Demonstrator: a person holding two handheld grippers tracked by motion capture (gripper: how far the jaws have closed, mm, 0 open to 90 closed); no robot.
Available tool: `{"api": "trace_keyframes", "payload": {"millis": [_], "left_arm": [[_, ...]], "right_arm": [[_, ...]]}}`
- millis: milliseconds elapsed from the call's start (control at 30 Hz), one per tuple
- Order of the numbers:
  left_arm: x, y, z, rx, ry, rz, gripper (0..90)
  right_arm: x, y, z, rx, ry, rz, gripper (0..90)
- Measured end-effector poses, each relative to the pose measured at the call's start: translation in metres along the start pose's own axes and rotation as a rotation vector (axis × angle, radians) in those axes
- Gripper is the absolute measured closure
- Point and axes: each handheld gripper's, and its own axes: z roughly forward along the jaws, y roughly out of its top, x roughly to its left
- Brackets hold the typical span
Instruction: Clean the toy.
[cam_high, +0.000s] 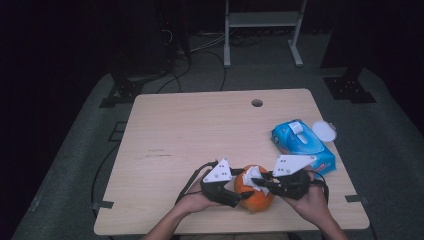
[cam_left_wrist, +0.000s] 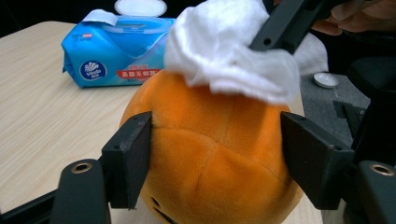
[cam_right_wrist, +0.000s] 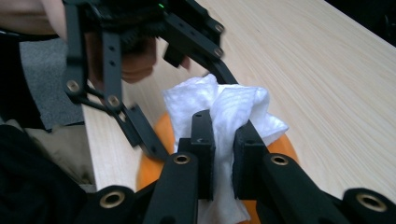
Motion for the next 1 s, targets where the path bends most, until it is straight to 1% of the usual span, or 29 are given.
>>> {"api": "trace_keyframes", "payload": {"millis": [33, 100, 133, 167, 233, 367, 433, 533, 600, 700, 767, 800, 900, 967, 1000], "left_arm": [[0.001, 0.0, 0.0, 0.0, -0.004, -0.008, 27.2], [0.004, -0.002, 0.0, -0.006, -0.015, -0.037, 25.2], [0.005, -0.002, 0.0, -0.008, -0.021, -0.048, 24.5], [0.005, -0.002, 0.001, -0.006, -0.022, -0.05, 24.4], [0.003, 0.0, 0.002, 0.002, -0.019, -0.039, 24.8], [-0.004, 0.003, 0.003, 0.012, -0.017, 0.009, 25.0], [-0.004, 0.003, 0.002, 0.018, -0.013, 0.024, 25.5], [-0.003, 0.001, -0.001, 0.024, -0.014, 0.036, 26.9], [-0.001, -0.001, -0.002, 0.025, -0.016, 0.044, 27.3], [0.007, -0.007, -0.006, 0.022, -0.019, 0.013, 27.3], [0.013, -0.01, -0.009, 0.031, -0.034, -0.005, 27.2], [0.014, -0.011, -0.009, 0.034, -0.046, -0.019, 27.0], [0.02, -0.011, -0.012, 0.054, -0.087, -0.081, 23.1], [0.02, -0.01, -0.012, 0.057, -0.097, -0.112, 20.1], [0.02, -0.01, -0.012, 0.061, -0.097, -0.121, 19.4]], "right_arm": [[-0.002, -0.002, -0.001, -0.001, -0.004, 0.007, 80.6], [-0.005, -0.004, -0.002, -0.001, -0.007, 0.017, 80.5], [-0.005, -0.005, -0.002, -0.004, -0.004, 0.022, 80.5], [-0.003, -0.004, -0.002, -0.003, -0.005, 0.021, 80.5], [0.002, 0.0, 0.0, 0.002, -0.008, 0.005, 80.5], [0.013, 0.008, 0.008, 0.003, 0.025, -0.041, 80.5], [0.015, 0.01, 0.009, 0.005, 0.022, -0.056, 80.6], [0.011, 0.008, 0.006, -0.004, 0.016, -0.04, 80.6], [0.007, 0.005, 0.003, -0.008, -0.003, -0.022, 80.6], [-0.003, -0.003, 0.0, 0.0, -0.022, 0.014, 80.7], [-0.008, -0.01, 0.001, -0.001, -0.013, 0.039, 80.7], [-0.009, -0.013, 0.002, 0.001, -0.008, 0.045, 80.8], [-0.006, -0.014, 0.005, 0.005, 0.003, 0.045, 80.7], [-0.003, -0.012, 0.007, 0.01, -0.001, 0.033, 80.7], [-0.001, -0.011, 0.008, 0.014, -0.003, 0.031, 80.7]]}}
